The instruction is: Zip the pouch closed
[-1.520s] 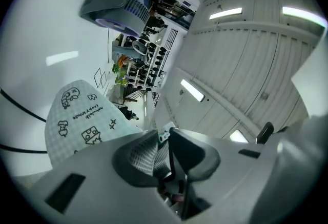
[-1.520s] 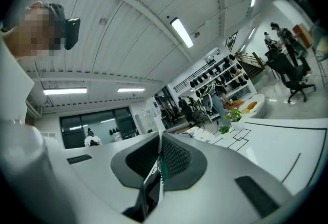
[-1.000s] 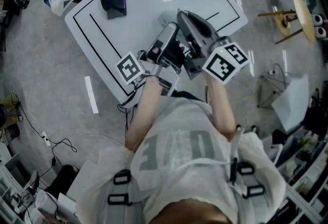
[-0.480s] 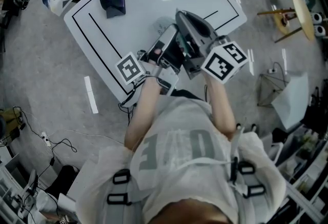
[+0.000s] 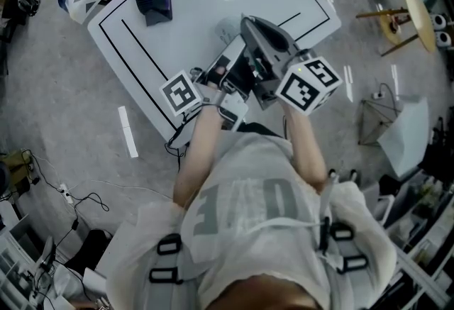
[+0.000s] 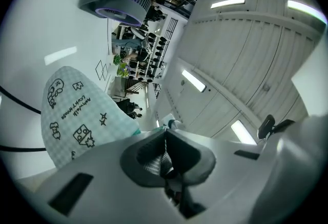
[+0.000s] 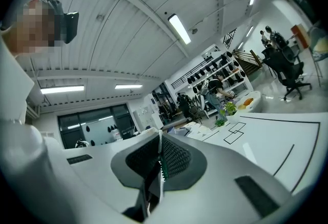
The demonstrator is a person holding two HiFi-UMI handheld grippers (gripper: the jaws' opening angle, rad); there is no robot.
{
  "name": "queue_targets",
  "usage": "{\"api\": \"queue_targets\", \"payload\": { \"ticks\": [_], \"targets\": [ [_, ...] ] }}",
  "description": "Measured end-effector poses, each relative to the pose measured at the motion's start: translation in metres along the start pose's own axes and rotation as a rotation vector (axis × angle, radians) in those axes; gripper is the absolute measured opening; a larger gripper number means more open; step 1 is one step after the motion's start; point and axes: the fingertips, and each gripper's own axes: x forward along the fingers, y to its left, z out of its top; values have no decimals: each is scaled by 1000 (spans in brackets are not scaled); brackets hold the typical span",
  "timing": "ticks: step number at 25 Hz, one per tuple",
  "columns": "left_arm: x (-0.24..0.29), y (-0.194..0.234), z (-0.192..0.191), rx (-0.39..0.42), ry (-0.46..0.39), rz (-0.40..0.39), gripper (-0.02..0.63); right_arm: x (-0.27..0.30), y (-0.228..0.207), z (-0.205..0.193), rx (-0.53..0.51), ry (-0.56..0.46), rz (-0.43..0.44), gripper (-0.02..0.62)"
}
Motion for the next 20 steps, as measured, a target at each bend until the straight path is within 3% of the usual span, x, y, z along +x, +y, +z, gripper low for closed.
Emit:
{"api": "queue_targets", "payload": {
  "ticks": [6, 20],
  "targets": [
    [-1, 0, 0, 17, 7, 20, 8, 0, -2, -2, 10, -3, 2, 20],
    [-1, 2, -6, 131, 78, 101, 6, -6, -4, 3, -113, -14, -48, 17]
  ]
}}
